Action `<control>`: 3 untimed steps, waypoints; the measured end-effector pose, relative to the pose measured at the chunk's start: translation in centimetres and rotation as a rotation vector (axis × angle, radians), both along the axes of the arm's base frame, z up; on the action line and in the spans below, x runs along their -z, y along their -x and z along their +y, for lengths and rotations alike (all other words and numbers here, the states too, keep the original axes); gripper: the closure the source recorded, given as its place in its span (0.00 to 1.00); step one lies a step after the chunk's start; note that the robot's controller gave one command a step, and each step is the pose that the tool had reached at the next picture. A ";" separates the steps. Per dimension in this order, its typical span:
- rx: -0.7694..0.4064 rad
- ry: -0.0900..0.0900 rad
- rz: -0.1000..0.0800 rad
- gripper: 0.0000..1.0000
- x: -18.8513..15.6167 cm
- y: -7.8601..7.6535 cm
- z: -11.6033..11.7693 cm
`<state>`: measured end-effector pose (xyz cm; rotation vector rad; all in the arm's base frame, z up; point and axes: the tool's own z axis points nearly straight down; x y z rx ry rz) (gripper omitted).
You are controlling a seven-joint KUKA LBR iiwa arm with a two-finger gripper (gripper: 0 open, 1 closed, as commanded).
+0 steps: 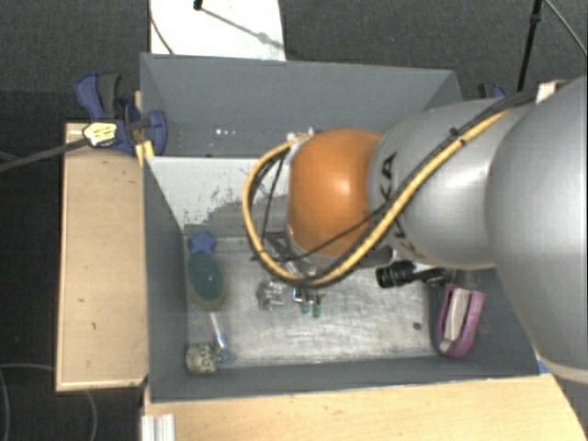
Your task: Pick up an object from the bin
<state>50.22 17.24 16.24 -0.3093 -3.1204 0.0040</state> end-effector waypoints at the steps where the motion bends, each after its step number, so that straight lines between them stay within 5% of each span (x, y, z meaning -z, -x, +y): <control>1: 0.001 -0.003 -0.008 0.00 -0.5 -0.2 0.1; 2: -0.071 -0.006 -0.008 0.00 9.4 -4.7 7.9; 3: 0.003 -0.003 -0.012 0.00 6.2 -7.1 4.7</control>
Offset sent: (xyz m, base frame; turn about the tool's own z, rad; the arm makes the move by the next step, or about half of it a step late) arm 0.0000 0.0000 0.0000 0.0000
